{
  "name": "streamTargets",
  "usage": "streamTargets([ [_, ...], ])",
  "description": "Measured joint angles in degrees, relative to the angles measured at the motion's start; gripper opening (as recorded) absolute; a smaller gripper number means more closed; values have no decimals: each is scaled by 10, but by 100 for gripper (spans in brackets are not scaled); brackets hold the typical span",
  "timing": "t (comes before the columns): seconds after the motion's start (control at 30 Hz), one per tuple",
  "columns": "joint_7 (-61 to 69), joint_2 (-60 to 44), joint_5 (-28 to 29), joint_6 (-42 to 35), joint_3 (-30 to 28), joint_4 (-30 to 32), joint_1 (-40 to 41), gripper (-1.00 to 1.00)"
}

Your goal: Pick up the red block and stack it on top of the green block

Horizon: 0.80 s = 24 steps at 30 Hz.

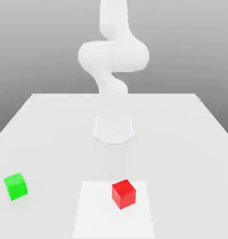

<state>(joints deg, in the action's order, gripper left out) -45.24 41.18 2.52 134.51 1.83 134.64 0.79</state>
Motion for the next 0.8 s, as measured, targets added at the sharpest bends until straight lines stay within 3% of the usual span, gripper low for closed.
streamTargets([
  [0.23, 27, -156, 68, 85, 27, 88, 16, 0],
  [0.4, 69, -267, 87, 149, 20, 151, 12, 0],
  [0.5, 116, -333, 70, 192, 12, 191, 4, 0],
  [0.63, 210, -404, -5, 245, 15, 239, -15, 0],
  [0.8, 227, -466, -19, 299, 13, 238, -17, 0],
])
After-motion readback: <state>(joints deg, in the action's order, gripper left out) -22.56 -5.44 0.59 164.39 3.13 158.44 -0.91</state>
